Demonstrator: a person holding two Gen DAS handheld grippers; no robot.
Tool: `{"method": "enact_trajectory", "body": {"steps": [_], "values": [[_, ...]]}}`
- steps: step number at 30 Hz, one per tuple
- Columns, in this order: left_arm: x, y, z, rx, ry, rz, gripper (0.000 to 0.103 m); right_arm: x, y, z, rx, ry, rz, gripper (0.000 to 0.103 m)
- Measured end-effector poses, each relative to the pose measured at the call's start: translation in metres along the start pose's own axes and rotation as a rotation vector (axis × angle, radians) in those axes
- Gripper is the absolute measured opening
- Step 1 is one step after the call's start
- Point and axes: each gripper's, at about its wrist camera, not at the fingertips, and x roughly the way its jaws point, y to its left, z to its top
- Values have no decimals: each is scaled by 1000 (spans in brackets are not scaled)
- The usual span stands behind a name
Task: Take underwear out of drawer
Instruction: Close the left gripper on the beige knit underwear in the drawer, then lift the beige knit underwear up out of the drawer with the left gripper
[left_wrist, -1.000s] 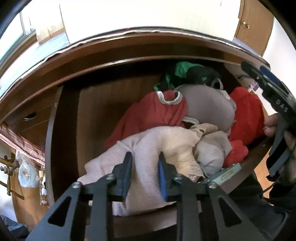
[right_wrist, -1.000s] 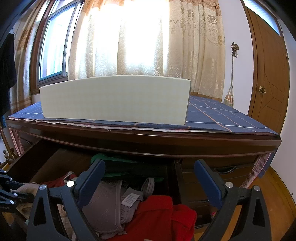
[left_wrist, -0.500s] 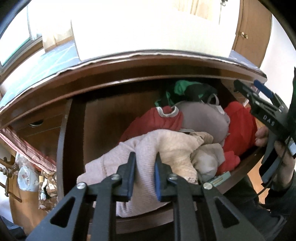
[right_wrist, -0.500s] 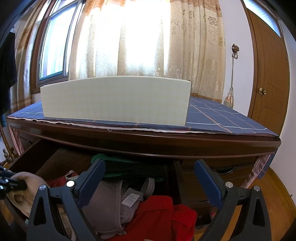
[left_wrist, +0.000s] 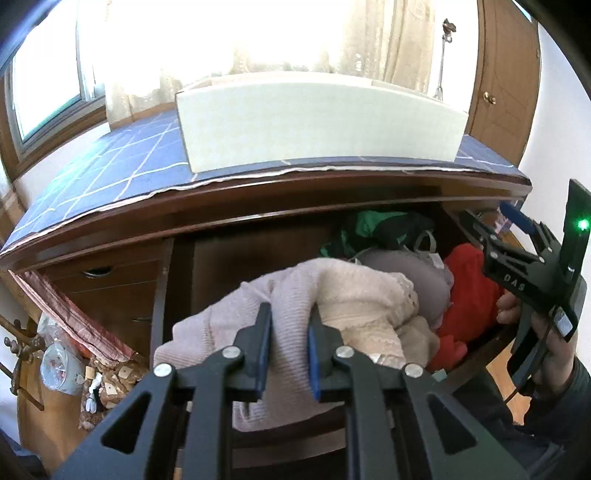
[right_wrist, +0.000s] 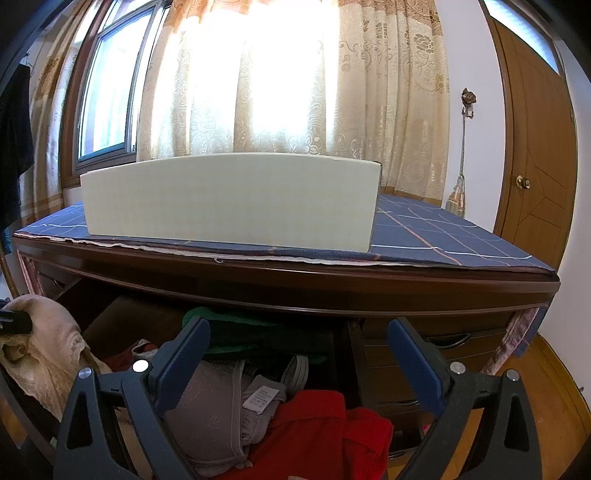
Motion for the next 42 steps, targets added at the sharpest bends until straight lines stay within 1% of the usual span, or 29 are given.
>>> {"method": "enact_trajectory", "body": {"steps": [6, 15, 21, 23, 28, 35, 42], "values": [[-9, 2, 2, -12, -29, 2, 14, 0, 0, 0, 0, -1, -1, 98], [-27, 6, 8, -41, -108, 22, 14, 0, 0, 0, 1, -2, -1, 98], [-34, 6, 12, -44, -137, 26, 14, -1, 0, 1, -2, -4, -2, 98], [-39, 4, 14, -34, -154, 45, 14, -1, 0, 1, -3, -5, -3, 98], [-51, -2, 22, -6, -208, 61, 14, -1, 0, 1, -4, -6, -4, 98], [-52, -5, 30, 5, -224, 60, 14, -1, 0, 1, -4, -7, -4, 98], [-62, -4, 49, 10, -271, 70, 14, 0, 0, 1, -8, -9, -7, 98]]}}
